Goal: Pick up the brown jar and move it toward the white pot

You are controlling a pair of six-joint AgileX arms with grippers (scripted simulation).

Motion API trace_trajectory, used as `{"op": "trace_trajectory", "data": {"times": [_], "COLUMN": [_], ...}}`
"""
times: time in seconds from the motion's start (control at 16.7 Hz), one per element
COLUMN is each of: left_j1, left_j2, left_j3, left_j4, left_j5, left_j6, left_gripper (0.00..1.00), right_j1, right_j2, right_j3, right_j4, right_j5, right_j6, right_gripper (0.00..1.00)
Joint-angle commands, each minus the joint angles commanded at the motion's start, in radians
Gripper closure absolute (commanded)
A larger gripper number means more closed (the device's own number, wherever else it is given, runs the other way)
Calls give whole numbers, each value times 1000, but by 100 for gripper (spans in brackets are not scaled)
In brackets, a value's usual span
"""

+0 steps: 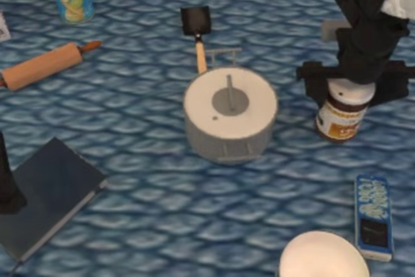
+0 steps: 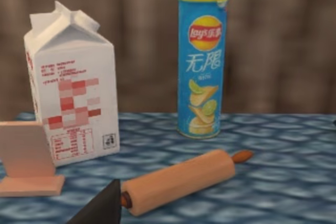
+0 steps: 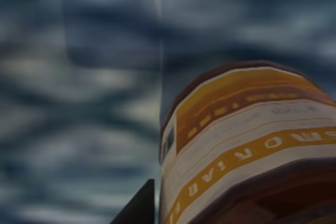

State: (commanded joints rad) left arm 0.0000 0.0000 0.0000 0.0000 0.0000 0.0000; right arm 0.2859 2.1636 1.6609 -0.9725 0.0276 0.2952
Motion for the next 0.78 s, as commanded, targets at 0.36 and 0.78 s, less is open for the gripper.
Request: {"op": "trace_trajectory", "data": {"times": [0.36,0.78], "left_j1": [0,0], "left_j2": [0,0], "left_j3": [0,0], "left_j4": [0,0], "left_j5": [0,0], "left_j6": [0,0], "left_gripper": [0,0], "right_j1": [0,0], "right_j2": [0,0], "right_j3": [0,0], "right_j4": [0,0], "right_j5": [0,0], "right_j6": [0,0], "right_gripper": [10,0]}}
